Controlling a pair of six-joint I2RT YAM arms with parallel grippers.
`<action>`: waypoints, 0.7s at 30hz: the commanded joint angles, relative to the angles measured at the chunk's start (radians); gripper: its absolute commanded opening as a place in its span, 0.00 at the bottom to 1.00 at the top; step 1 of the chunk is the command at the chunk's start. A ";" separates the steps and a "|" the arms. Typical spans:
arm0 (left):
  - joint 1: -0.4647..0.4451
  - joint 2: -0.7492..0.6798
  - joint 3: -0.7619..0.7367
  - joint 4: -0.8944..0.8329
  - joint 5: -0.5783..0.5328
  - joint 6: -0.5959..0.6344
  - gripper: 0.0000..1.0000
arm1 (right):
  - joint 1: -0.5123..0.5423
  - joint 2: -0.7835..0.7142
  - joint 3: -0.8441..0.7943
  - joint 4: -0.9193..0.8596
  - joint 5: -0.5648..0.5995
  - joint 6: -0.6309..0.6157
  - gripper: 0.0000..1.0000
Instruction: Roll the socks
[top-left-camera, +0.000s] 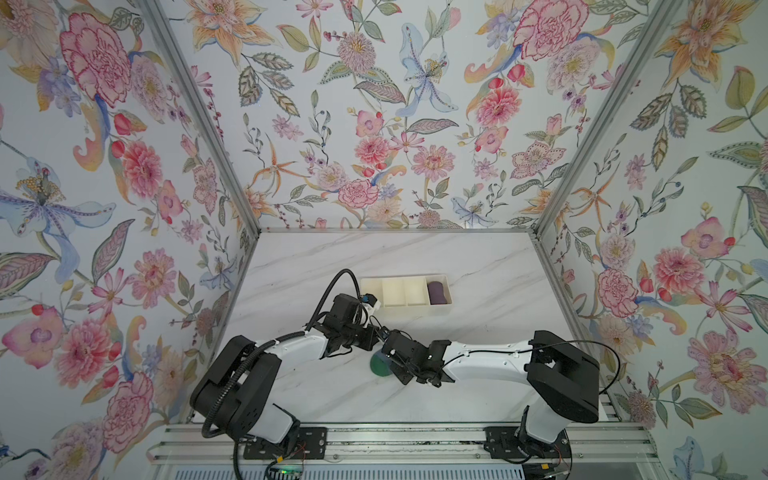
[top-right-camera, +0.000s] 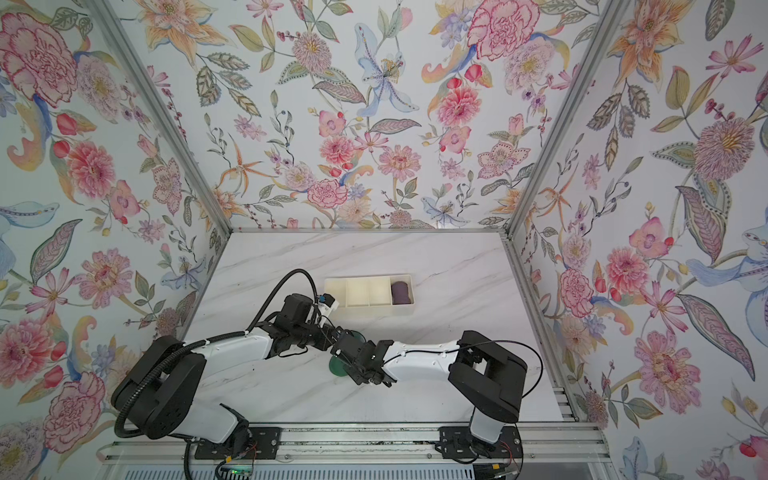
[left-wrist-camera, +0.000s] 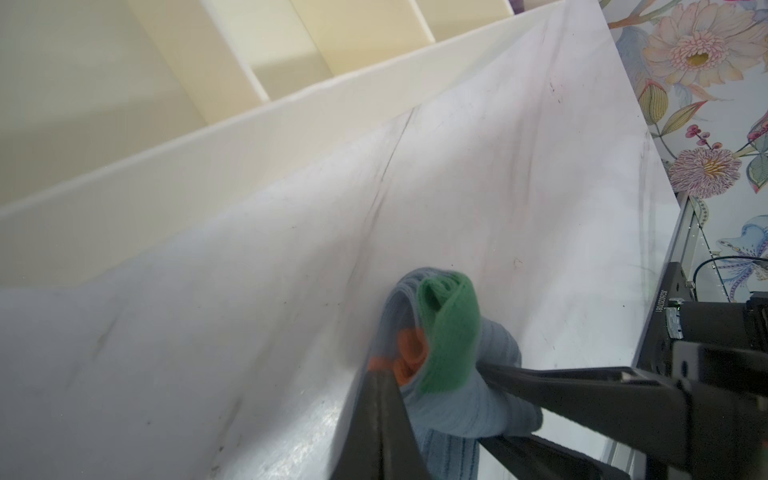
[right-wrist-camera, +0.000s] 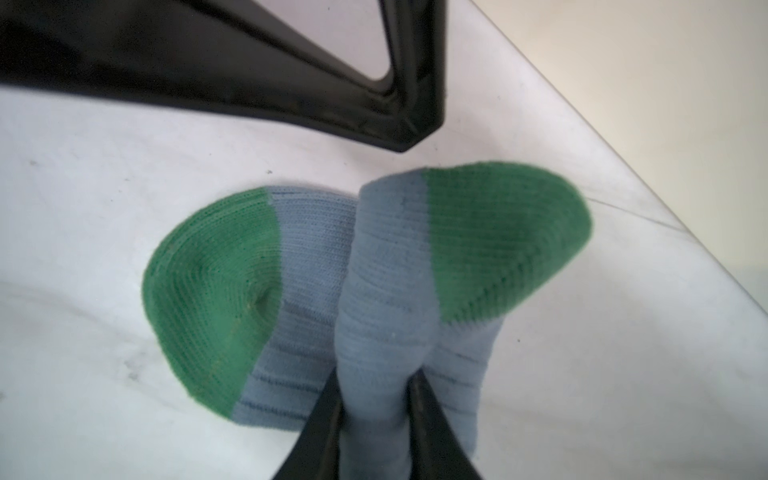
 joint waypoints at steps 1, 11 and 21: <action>0.005 -0.026 -0.029 0.015 0.040 -0.007 0.00 | -0.011 0.061 -0.015 -0.066 -0.115 0.006 0.26; -0.013 -0.046 -0.102 0.188 0.140 -0.112 0.00 | -0.022 0.076 -0.021 -0.059 -0.153 0.017 0.27; -0.063 -0.017 -0.091 0.250 0.154 -0.151 0.00 | -0.029 0.076 -0.032 -0.044 -0.173 0.022 0.27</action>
